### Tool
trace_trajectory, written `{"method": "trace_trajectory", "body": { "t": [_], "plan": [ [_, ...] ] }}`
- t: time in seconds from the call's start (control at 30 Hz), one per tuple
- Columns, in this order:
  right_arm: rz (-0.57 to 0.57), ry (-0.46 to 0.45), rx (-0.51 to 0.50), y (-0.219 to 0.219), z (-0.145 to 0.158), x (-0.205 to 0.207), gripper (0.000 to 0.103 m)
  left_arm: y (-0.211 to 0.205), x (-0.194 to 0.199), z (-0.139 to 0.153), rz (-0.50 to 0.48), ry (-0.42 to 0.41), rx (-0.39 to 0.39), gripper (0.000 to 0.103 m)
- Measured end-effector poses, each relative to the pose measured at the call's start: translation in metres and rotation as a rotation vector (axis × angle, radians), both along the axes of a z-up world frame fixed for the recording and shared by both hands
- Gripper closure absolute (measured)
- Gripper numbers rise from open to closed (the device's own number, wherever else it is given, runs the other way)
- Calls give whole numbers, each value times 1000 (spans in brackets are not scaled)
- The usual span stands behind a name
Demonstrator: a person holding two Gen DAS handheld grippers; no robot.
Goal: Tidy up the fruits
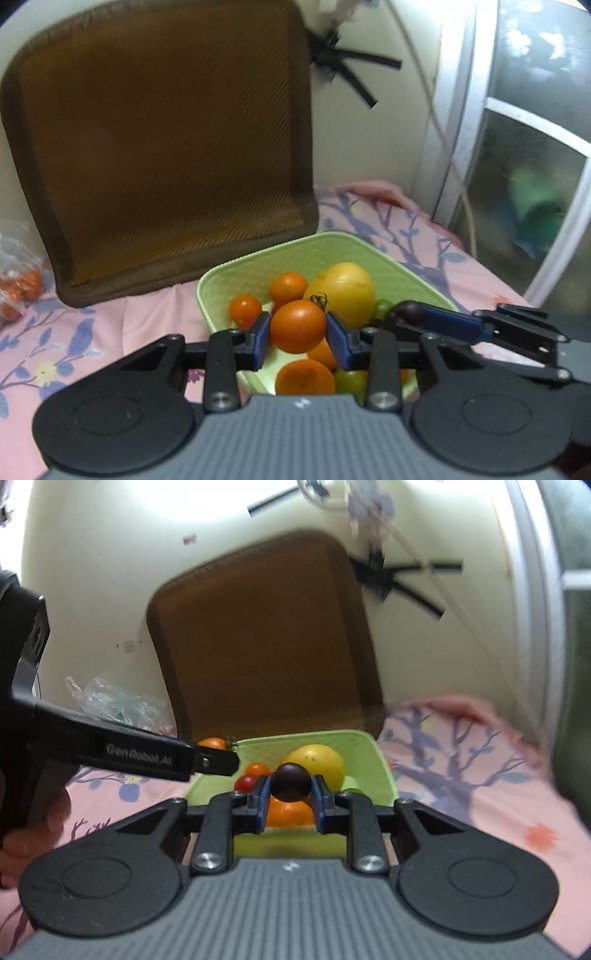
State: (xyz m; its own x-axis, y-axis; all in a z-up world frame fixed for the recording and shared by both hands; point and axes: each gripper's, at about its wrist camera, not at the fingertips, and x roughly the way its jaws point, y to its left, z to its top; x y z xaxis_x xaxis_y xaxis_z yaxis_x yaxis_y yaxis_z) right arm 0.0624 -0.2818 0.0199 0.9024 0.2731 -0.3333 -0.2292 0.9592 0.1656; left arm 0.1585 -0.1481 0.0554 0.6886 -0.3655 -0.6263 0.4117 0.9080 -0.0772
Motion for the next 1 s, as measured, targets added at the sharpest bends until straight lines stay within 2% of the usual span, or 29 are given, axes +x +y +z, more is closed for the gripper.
{"method": "trace_trajectory", "body": {
  "t": [0.07,0.13,0.27,0.33,0.5,0.57,0.63,0.8,1.0],
  "plan": [
    [7,13,-15,3,-5,12,76,-3,5,-5,8,0,27,66],
    [5,19,-11,5,-10,14,76,-1,6,-6,25,2,35,49],
    [1,8,10,0,-9,2,74,-1,0,-4,49,-15,55,46],
    [-19,-13,5,0,-5,-7,59,4,-9,2,67,-17,61,44],
    [-42,-24,27,4,-1,-34,59,12,-44,16,106,-66,89,39],
    [-51,-20,69,5,-2,-47,59,16,-62,22,120,-90,97,35],
    [-60,-17,115,8,-3,-65,59,22,-80,26,138,-100,91,26],
    [-69,8,183,22,-10,-108,59,33,-122,29,150,-122,79,25],
    [-71,42,184,35,-15,-147,59,47,-162,26,176,-134,58,23]
  ]
}}
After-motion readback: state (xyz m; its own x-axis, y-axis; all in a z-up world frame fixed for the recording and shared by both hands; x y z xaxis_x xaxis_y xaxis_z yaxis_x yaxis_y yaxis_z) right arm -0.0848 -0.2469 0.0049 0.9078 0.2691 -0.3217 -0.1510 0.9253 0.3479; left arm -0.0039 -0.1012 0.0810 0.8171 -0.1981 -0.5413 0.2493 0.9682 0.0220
